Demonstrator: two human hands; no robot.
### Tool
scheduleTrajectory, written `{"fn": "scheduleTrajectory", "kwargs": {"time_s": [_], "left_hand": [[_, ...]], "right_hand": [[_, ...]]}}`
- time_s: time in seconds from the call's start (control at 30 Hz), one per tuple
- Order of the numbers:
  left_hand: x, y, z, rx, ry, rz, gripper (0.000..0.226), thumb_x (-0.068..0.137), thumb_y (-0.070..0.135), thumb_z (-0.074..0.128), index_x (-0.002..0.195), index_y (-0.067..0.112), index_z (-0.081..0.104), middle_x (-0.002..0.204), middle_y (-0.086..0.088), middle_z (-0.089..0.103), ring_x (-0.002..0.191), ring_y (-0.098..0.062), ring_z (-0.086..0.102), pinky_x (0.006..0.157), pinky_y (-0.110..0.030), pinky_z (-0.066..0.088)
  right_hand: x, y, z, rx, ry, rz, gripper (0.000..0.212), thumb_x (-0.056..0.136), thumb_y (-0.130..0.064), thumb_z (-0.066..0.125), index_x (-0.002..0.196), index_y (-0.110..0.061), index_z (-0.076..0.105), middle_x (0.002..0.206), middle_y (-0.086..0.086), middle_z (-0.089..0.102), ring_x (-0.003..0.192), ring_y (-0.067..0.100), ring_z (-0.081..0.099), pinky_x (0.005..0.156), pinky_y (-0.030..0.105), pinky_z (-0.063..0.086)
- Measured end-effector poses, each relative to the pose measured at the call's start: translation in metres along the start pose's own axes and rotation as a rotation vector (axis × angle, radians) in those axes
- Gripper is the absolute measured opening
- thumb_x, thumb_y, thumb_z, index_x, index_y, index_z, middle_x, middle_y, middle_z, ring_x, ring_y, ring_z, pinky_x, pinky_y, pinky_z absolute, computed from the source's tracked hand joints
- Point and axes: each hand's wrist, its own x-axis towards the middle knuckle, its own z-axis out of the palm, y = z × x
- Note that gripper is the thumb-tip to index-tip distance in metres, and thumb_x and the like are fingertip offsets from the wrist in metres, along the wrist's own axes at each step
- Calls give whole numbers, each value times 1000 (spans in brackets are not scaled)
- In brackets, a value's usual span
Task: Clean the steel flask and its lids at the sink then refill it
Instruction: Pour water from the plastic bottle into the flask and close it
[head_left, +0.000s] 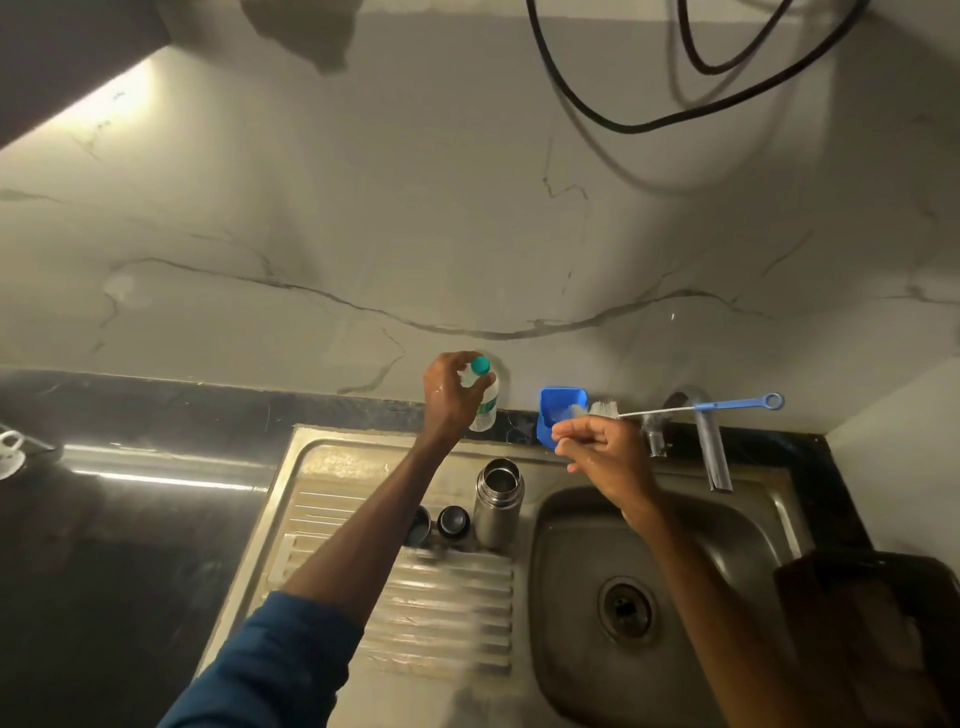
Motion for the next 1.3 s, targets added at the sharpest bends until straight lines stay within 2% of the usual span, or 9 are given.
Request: {"fn": "scheduleTrajectory", "kwargs": {"time_s": [0.17,0.37,0.53,0.6,0.77,0.93,1.07,1.17,1.3], "left_hand": [[-7,-20,6,118,-30,25,35,93,20,77,124,9,65,125,-8,61,110,-16,52,97,-30,45],[-5,-22,1,111,-3,-1,35,98,26,71,128,11,62,130,-7,57,111,-11,46,97,-26,40],[0,-22,2,141,-1,-26,45,93,31,76,131,15,58,131,-3,60,111,-11,49,86,-4,24],[0,-21,1,144,3,-25,47,93,32,76,133,16,57,132,-3,60,111,-10,48,88,-5,26],[-4,-29,-5,171,-1,-5,55,93,36,76,139,17,53,139,-4,59,121,-19,54,99,-27,37],[-38,-51,-34,149,19,56,38,95,22,71,130,15,59,129,-4,65,113,-22,62,99,-44,55],[-83,-93,-56,310,-247,89,44,84,13,75,126,19,64,125,-1,68,117,-22,60,101,-47,53],[-114,-106,-62,463,-502,30,62,82,26,77,139,17,56,136,-7,62,126,-30,54,105,-41,49],[-135,-113,-48,788,-624,106,80,83,50,77,148,16,44,145,-8,57,137,-34,42,108,-47,41]], "right_hand": [[0,11,-2,-19,-25,22,11,91,-6,76,101,-9,77,93,4,79,82,19,77,67,28,63],[-2,13,0,-10,-74,41,8,93,-7,74,98,-12,76,92,5,78,80,20,77,67,31,64],[-2,15,3,2,-118,67,9,93,-9,74,101,-9,75,94,5,78,83,22,77,70,36,65],[-3,16,3,5,-123,70,9,93,-9,73,102,-8,75,94,6,78,83,22,77,70,34,64],[-6,17,3,7,-142,96,10,93,-8,73,102,-9,76,94,4,79,83,20,77,69,33,63],[-13,21,8,17,-132,130,10,92,-6,73,100,-10,77,92,4,79,82,20,77,70,34,62],[-25,29,15,-24,-109,137,11,91,-9,76,100,-12,78,92,1,78,82,16,76,67,29,63],[-35,41,25,-58,-87,172,11,90,-9,76,101,-11,78,92,0,78,81,14,74,69,29,63],[-50,52,38,-81,-86,213,11,89,-4,76,99,-10,79,88,3,78,75,15,71,63,24,59]]}}
